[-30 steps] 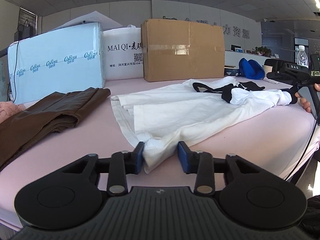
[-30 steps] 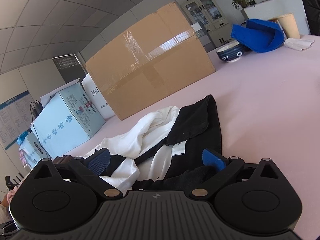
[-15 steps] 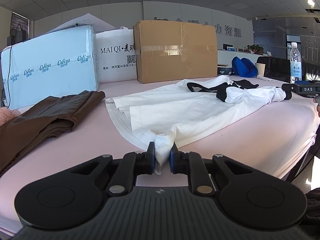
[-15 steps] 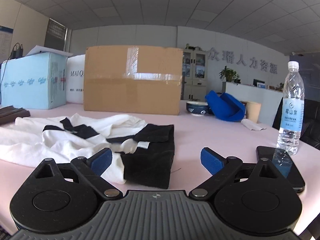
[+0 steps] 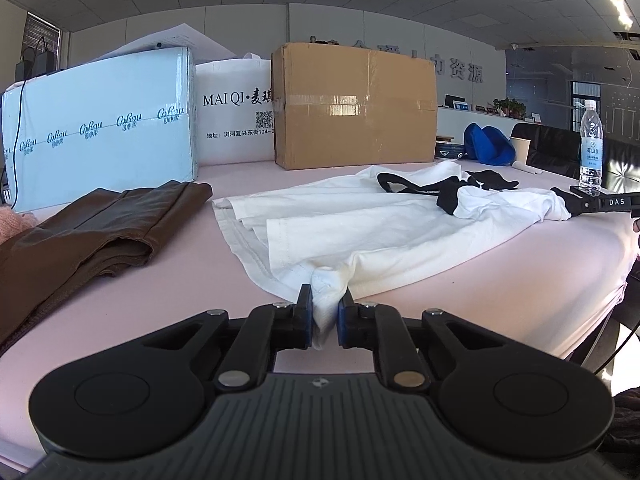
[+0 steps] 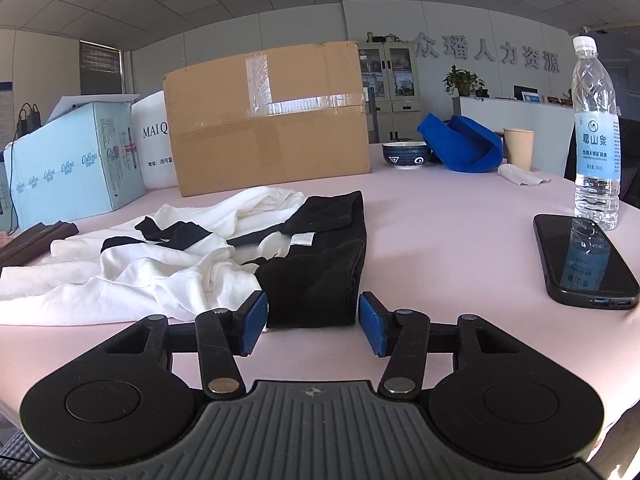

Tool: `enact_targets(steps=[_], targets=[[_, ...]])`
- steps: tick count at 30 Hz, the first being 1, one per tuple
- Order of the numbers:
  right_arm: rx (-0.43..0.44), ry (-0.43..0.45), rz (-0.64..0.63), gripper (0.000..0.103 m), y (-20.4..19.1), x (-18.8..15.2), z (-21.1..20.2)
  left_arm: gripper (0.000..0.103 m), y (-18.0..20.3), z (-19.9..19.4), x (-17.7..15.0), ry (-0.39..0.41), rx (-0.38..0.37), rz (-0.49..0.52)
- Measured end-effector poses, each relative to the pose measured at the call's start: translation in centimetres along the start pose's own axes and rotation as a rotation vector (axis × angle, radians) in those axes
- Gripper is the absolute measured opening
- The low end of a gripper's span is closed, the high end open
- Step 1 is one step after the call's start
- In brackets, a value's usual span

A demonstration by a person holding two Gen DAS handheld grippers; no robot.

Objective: Fold clothes

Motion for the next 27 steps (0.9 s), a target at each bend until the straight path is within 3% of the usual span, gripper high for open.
enact_targets(steps=[1,4,10,16,20,27], targets=[[0.006,0.006,-0.001,0.012,0.0,0.0,0.0,0.01,0.0,0.1,0.0,0.001,0.002,0.006],[0.012,0.049,0.057,0.009,-0.2,0.4,-0.7,0.009,-0.4,0.8,0.4,0.005,0.008,0.024],[-0.009,0.1,0.153,0.007,-0.3,1.2,-3.1,0.008,-4.2,2.7,2.1,-0.059,0.006,-0.071],[-0.06,0.035,0.165,0.006,-0.1,-0.6,-3.6,0.008,-5.1,2.8,2.0,-0.082,-0.009,-0.042],[-0.094,0.066,0.217,0.006,0.4,-0.9,-3.9,0.008,-5.5,2.7,2.2,-0.089,-0.02,-0.025],[-0.162,0.097,0.102,0.006,-1.0,0.1,-3.3,0.008,-6.2,3.3,4.1,-0.048,-0.017,-0.044]])
Point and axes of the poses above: each gripper's, at about its wrist camera, not at the fingertips, and z roughly the way its jaws point, y to its right, x to its top, the point moved 1 cm from there along z, roughly the way its jaws point, and after that the axes turned 1 degree about -z, right-handed, at the moved point
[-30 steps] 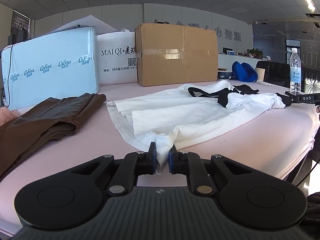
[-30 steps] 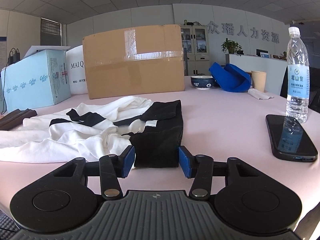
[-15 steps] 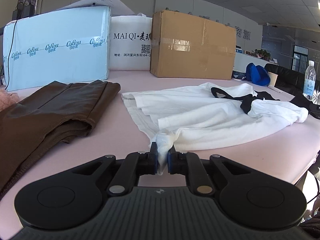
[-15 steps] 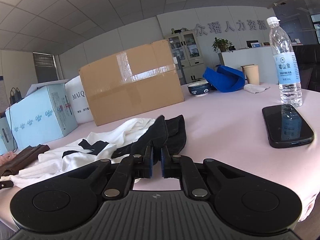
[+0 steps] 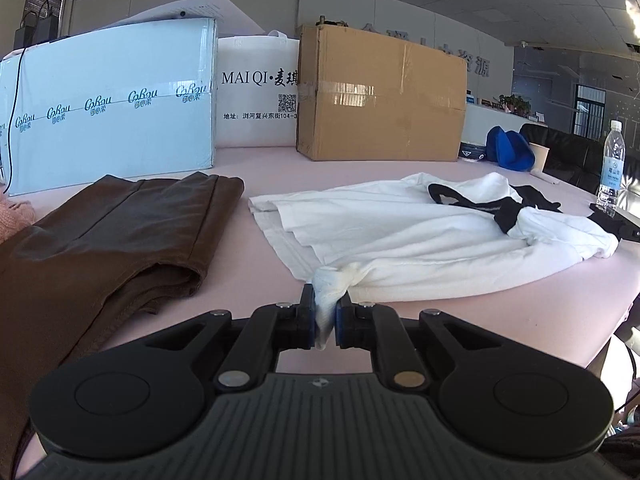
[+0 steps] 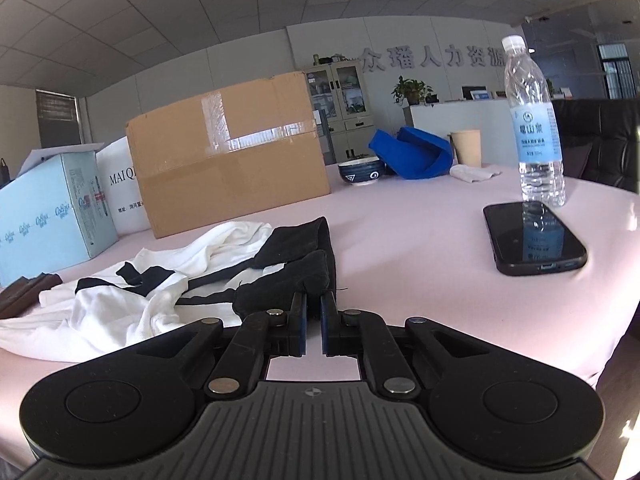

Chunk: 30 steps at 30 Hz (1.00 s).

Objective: Fold clothes

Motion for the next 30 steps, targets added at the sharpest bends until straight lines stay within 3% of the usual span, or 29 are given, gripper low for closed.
enact_targets(steps=[8,9,10,12,14,18,23,24,26,28,30], targets=[[-0.022,-0.05,-0.024,0.008,0.5,-1.0,1.2,0.008,0.2,0.9,-1.2,-0.043,0.014,-0.006],[-0.027,-0.038,-0.061,0.016,0.0,-1.1,0.8,0.008,0.5,0.6,-1.6,-0.028,0.019,0.011],[-0.036,-0.021,-0.097,0.032,-0.4,-1.1,0.4,0.008,0.6,0.4,-1.6,-0.027,0.02,0.021],[-0.067,0.061,-0.3,0.047,-2.6,-1.3,-1.5,0.008,1.0,-0.1,-1.7,-0.024,0.023,0.041],[-0.018,0.042,-0.433,0.047,-3.8,-1.7,-2.4,0.008,1.3,-0.6,-1.7,-0.016,0.026,0.06],[0.141,-0.057,-0.529,0.043,-5.3,-2.7,-2.2,0.008,1.9,-1.0,-2.0,-0.014,0.032,0.078],[0.159,-0.042,-0.575,0.041,-6.6,-2.7,-0.7,0.008,2.3,-1.5,-1.9,-0.013,0.034,0.091],[0.165,-0.048,-0.575,0.038,-6.7,-2.7,-0.4,0.008,2.3,-1.5,-1.9,-0.014,0.033,0.092],[0.172,-0.067,-0.58,0.018,-6.9,-2.6,0.2,0.008,2.3,-1.5,-1.8,-0.014,0.031,0.091],[0.172,-0.091,-0.553,0.009,-6.9,-2.5,0.5,0.008,2.1,-1.8,-1.8,0.009,0.035,0.074],[0.175,-0.094,-0.495,0.007,-6.6,-2.1,0.5,0.008,2.0,-2.2,-1.6,0.04,0.029,0.047]])
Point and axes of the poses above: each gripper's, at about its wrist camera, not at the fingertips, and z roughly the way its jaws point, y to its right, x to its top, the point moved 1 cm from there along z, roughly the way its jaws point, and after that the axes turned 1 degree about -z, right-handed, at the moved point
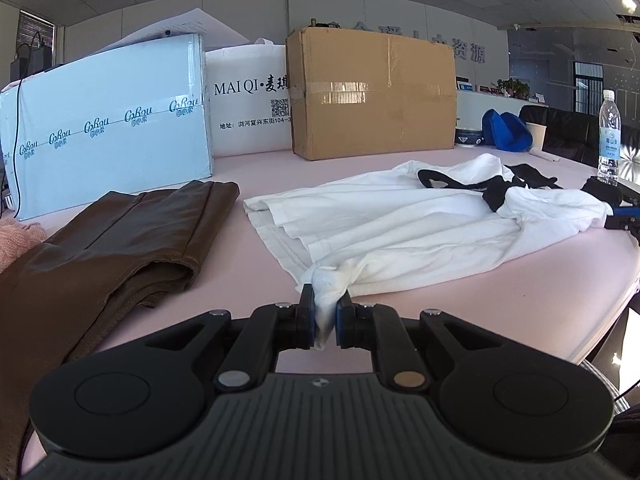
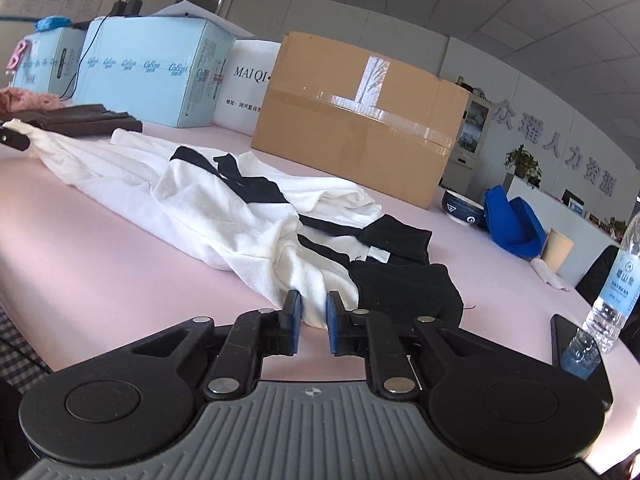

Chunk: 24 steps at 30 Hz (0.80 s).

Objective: Fold clothes

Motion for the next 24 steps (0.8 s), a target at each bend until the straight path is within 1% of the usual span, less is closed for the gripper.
enact_targets(steps=[3,5,6,8,10,12,14,15,17,18,20,22,24], targets=[[0.028,0.048,0.108,0.005,0.8,0.6,-1.5,0.008,0.2,-0.7,0.4,0.021,-0.015,-0.012],[0.046,0.086,0.144,0.004,1.1,0.8,-3.0,0.008,0.6,-1.7,0.7,0.029,-0.051,-0.007],[0.057,0.107,0.158,0.001,1.3,0.9,-3.9,0.008,0.6,-2.2,0.8,0.028,-0.07,-0.017],[0.077,0.134,0.187,0.001,1.7,1.0,-5.5,0.008,0.5,-3.2,1.0,0.024,-0.103,-0.035],[0.089,0.15,0.211,0.001,2.2,1.0,-7.0,0.008,0.6,-4.0,0.9,0.02,-0.113,-0.037],[0.065,0.131,0.187,0.001,2.2,0.7,-7.6,0.008,1.0,-4.2,0.7,0.013,-0.107,-0.021],[0.022,0.092,0.098,0.001,1.4,0.1,-7.6,0.008,1.1,-4.2,0.5,0.004,-0.105,-0.016],[0.015,0.081,0.053,0.001,0.9,-0.2,-7.4,0.008,1.1,-4.1,0.4,-0.003,-0.104,-0.017],[0.007,0.07,-0.023,0.015,0.1,-0.5,-7.0,0.008,0.9,-3.9,0.3,-0.018,-0.102,-0.03],[0.008,0.068,-0.046,0.025,-0.1,-0.4,-6.7,0.008,0.8,-3.7,0.3,-0.025,-0.105,-0.04],[0.022,0.062,-0.067,0.025,0.0,-0.1,-5.7,0.008,0.4,-3.6,0.5,-0.031,-0.11,-0.06],[0.045,0.054,-0.074,0.025,0.4,0.5,-4.1,0.008,0.2,-3.6,0.6,-0.02,-0.102,-0.074],[0.05,0.037,-0.088,0.026,0.7,0.8,-2.7,0.008,0.0,-3.5,0.7,-0.009,-0.097,-0.088]])
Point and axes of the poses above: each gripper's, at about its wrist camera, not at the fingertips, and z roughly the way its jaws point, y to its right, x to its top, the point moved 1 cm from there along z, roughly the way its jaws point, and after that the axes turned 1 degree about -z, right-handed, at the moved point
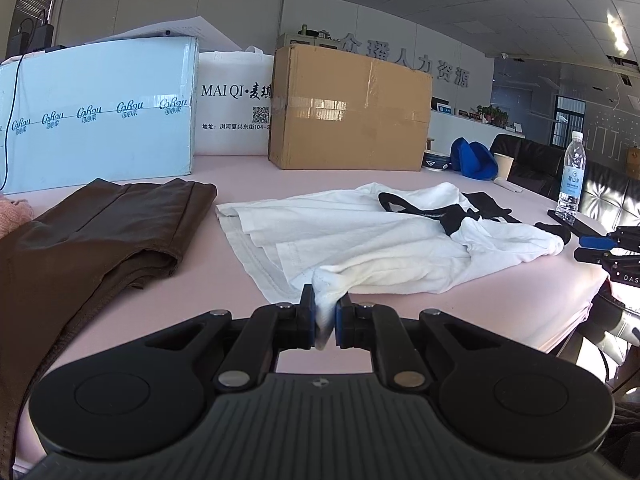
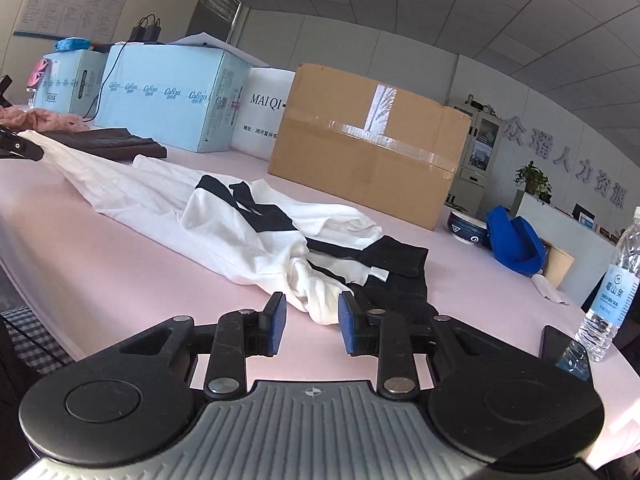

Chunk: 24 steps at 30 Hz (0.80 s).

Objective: Fold clothes

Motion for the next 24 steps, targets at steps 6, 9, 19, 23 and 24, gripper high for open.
enact_targets(steps=[6,9,19,23,24], targets=[[0.046,-0.069,-0.021,0.009,0.1,-0.3,2.7,0.008,-0.9,0.9,0.0,-0.006,0.011,-0.055],[0.045,-0.037,0.038,0.006,0.2,-0.4,2.1,0.008,-1.1,0.6,-0.1,-0.004,0.0,-0.078],[0.096,0.038,0.102,0.006,-0.8,-0.4,-3.7,0.008,-2.0,-2.1,-0.1,-0.067,-0.01,-0.097],[0.102,0.046,0.093,0.006,-1.3,-0.1,-4.8,0.008,-2.4,-3.0,0.4,-0.077,-0.025,-0.126],[0.102,0.046,0.092,0.006,-1.1,0.2,-4.6,0.008,-2.4,-2.8,0.8,-0.084,-0.024,-0.124]])
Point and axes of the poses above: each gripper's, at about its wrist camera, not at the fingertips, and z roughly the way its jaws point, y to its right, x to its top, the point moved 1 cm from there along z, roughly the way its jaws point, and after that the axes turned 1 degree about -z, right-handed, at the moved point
